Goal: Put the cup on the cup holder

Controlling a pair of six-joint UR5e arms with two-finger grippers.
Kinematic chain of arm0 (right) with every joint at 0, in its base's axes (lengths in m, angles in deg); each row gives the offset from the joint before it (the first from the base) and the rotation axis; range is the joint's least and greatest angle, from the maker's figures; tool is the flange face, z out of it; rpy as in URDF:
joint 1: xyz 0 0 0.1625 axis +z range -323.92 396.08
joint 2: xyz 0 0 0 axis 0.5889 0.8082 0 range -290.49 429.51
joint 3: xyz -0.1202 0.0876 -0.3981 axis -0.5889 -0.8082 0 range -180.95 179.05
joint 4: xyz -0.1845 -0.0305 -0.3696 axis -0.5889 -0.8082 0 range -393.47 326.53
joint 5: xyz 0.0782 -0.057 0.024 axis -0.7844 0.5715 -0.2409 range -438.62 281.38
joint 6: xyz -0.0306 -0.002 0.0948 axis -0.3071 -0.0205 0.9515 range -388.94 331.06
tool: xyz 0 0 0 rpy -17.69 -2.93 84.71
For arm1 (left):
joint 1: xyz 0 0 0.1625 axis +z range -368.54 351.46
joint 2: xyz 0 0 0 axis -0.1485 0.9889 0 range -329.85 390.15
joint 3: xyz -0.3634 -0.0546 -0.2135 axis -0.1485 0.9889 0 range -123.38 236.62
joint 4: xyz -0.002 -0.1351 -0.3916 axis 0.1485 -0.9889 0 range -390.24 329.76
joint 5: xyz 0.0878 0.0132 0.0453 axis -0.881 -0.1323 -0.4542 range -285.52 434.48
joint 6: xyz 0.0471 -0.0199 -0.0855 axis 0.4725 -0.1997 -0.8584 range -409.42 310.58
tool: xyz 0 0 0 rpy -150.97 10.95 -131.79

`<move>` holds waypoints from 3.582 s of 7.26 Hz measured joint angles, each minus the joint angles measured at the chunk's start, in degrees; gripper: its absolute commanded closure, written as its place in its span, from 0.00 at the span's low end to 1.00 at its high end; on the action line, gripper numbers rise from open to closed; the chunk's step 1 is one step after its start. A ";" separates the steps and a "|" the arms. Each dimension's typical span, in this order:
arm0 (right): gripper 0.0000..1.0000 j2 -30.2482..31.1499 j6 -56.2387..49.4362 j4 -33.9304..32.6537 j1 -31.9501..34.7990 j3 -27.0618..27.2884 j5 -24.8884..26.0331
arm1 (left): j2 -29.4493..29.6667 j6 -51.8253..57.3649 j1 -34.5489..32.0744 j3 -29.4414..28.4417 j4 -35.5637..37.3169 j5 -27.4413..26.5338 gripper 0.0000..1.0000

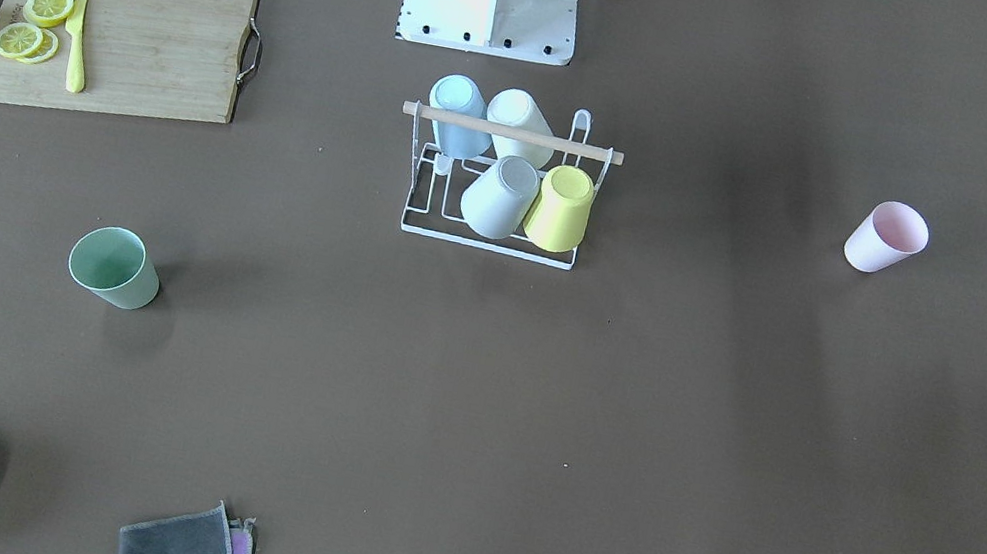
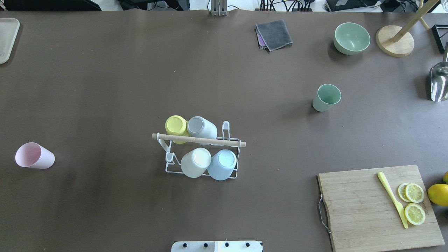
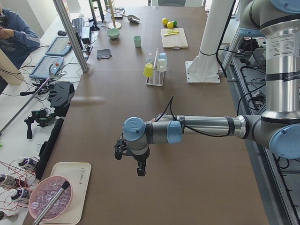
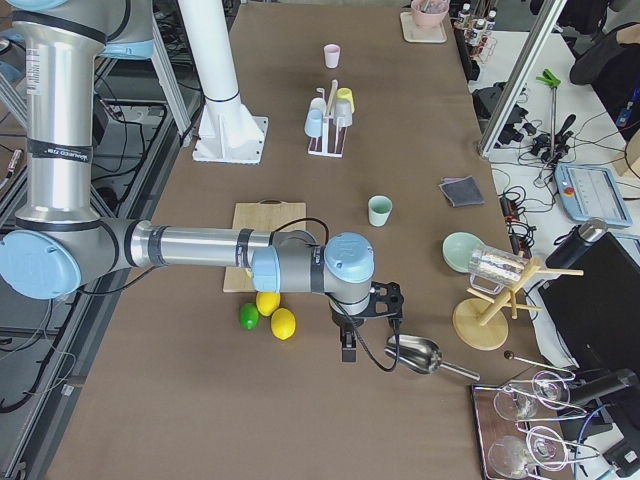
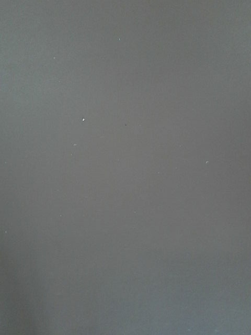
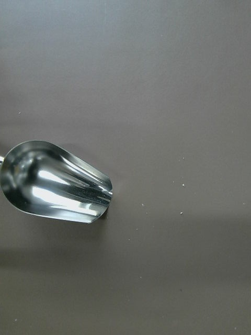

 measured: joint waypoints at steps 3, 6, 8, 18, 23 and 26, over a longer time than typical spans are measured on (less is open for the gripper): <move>0.00 -0.61 0.44 -0.13 -0.40 2.16 -1.78 | 0.00 0.00 0.00 0.00 0.00 -0.01 0.02; 0.00 -1.05 1.54 -0.07 -5.23 5.87 -3.07 | 0.00 -0.02 -0.03 0.00 0.00 0.00 0.03; 0.00 -2.33 4.17 -0.10 -10.73 8.77 -2.83 | 0.00 -0.08 -0.03 -0.16 0.00 0.04 0.02; 0.00 -35.94 18.11 -14.64 -25.79 -7.94 -1.00 | 14.69 -0.30 4.28 -11.90 6.45 -0.59 0.02; 0.00 -51.16 16.38 -14.47 -27.53 -31.20 -1.13 | 29.73 -0.38 12.06 -9.81 35.13 -6.52 0.02; 0.00 -56.62 12.49 -14.53 -29.56 -43.24 -2.09 | 33.93 -0.20 16.96 -9.34 44.93 -9.70 0.02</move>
